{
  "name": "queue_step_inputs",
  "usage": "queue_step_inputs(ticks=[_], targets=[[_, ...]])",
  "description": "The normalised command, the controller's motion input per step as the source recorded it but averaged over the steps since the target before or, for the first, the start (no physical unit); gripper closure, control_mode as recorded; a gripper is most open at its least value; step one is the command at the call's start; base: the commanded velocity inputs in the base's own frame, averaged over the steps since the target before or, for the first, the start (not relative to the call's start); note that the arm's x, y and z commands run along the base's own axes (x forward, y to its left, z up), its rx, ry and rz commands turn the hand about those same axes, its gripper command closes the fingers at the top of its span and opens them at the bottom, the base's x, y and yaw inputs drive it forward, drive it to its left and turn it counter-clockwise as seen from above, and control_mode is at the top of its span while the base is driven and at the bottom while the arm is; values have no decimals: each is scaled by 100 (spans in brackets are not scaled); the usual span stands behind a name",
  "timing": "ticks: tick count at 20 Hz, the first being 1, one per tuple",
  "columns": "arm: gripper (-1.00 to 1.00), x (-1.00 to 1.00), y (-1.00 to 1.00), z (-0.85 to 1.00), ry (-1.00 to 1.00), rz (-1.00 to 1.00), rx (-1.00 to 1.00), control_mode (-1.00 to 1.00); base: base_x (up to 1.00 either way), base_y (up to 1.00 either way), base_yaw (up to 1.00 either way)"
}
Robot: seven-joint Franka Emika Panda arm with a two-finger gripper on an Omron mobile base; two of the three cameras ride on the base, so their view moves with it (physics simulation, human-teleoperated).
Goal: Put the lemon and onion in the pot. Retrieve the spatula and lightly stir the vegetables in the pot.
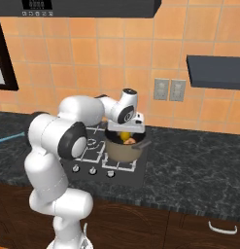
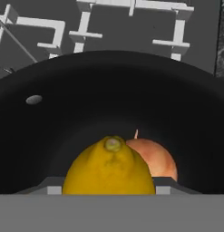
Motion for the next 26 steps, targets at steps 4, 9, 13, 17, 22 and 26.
queue_step_inputs(ticks=[4, 9, 13, 17, 22, 26], targets=[[100, 13, 0, -27, -6, 0, -2, -100, 0, 0, 0], [100, -30, 3, -7, -11, 0, 0, -100, 0, 0, 0], [100, -38, 16, -3, -10, -4, -1, -100, 0, 0, 0], [-100, -4, 7, 0, -7, -5, 0, -100, 0, 0, 0], [-100, -9, 0, 6, -1, -5, 0, -100, 0, 0, 0], [-100, -1, 0, 35, 1, -1, 0, -100, 0, 0, 0]])
